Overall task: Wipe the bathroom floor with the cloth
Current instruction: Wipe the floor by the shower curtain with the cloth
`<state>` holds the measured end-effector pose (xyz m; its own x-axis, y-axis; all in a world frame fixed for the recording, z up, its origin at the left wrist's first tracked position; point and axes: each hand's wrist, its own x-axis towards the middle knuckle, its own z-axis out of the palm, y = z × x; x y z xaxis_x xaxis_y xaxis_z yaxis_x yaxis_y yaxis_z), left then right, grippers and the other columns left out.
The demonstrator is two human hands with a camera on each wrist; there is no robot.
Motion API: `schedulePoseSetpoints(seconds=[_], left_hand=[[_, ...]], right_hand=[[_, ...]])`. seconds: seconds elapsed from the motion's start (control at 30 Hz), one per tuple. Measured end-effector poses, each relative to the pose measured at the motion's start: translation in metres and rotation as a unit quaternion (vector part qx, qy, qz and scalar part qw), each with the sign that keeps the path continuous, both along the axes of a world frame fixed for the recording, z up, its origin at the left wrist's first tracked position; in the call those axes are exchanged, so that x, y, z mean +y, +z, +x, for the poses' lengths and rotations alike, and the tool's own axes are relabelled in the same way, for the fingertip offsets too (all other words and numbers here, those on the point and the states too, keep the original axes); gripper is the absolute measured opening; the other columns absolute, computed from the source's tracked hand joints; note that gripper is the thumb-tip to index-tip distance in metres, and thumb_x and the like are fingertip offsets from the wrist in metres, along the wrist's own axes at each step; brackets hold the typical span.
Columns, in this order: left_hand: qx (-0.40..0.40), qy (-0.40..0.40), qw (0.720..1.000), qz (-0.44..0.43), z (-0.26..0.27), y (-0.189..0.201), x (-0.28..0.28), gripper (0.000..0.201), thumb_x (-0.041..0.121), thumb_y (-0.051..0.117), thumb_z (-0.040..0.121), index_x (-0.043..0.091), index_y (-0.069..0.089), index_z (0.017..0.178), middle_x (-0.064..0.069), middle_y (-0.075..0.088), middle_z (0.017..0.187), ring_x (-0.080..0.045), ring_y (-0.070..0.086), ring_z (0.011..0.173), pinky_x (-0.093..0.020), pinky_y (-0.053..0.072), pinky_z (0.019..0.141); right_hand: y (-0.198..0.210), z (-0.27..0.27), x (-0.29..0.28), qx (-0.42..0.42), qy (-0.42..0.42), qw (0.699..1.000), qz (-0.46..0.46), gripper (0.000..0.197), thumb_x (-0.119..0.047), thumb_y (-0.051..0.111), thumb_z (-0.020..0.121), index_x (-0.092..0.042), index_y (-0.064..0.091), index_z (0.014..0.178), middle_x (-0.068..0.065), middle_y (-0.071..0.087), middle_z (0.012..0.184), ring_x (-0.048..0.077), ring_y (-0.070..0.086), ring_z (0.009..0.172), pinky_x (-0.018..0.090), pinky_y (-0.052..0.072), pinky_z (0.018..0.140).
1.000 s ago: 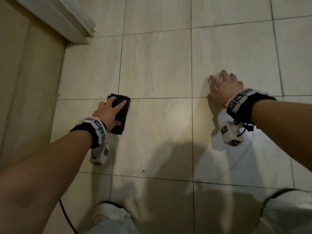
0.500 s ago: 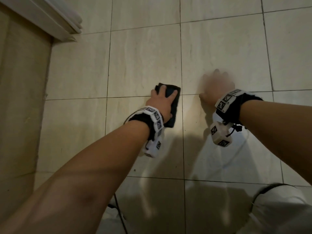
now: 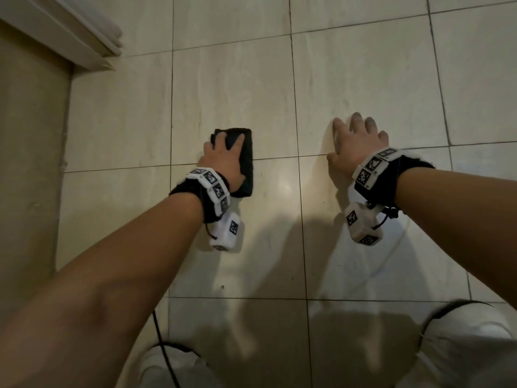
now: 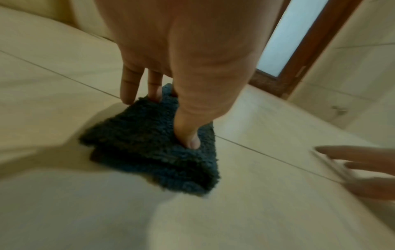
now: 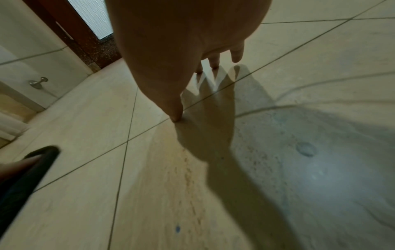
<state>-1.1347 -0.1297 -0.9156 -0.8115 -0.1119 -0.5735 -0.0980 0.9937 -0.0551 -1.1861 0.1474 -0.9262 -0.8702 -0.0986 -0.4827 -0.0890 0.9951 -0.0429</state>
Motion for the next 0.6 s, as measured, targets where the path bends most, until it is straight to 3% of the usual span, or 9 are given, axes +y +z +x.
schedulePoseSetpoints(seconds=[0.13,0.23,0.47,0.6], left_hand=[[-0.016,0.083,0.996,-0.036,0.014,0.005,-0.070,0.097,0.038,0.071,0.085,0.036,0.004,0.156,-0.008,0.005,0.159,-0.041,0.024,0.135,-0.053,0.038,0.106],[-0.017,0.115,0.992,-0.059,0.023,0.009,-0.089,0.098,0.037,0.072,0.086,0.035,0.004,0.156,-0.008,0.009,0.157,-0.040,0.027,0.133,-0.052,0.040,0.104],[-0.024,0.123,0.991,-0.039,0.033,0.012,-0.077,0.094,0.034,0.070,0.088,0.036,0.005,0.156,-0.008,0.006,0.159,-0.041,0.025,0.133,-0.050,0.039,0.104],[-0.026,0.101,0.994,-0.017,0.043,0.013,-0.041,0.094,0.035,0.070,0.087,0.037,0.006,0.156,-0.008,0.003,0.158,-0.041,0.022,0.135,-0.051,0.039,0.104]], right_hand=[[0.001,-0.001,-0.003,-0.019,-0.012,1.000,0.005,0.076,-0.041,0.056,0.092,-0.031,0.012,0.153,0.010,0.000,0.164,0.039,0.003,0.149,0.059,0.020,0.116],[0.001,-0.004,-0.007,-0.027,-0.020,0.999,0.009,0.074,-0.036,0.058,0.091,-0.031,0.015,0.151,0.008,-0.003,0.164,0.039,0.000,0.149,0.061,0.020,0.115],[0.000,0.000,-0.010,-0.030,-0.024,0.999,0.019,0.079,-0.032,0.060,0.090,-0.030,0.012,0.152,0.006,-0.006,0.164,0.039,-0.002,0.149,0.061,0.017,0.116],[0.000,-0.001,-0.014,-0.037,-0.032,0.999,0.024,0.084,-0.027,0.063,0.087,-0.030,0.011,0.153,0.005,-0.008,0.164,0.039,-0.005,0.149,0.061,0.015,0.116]])
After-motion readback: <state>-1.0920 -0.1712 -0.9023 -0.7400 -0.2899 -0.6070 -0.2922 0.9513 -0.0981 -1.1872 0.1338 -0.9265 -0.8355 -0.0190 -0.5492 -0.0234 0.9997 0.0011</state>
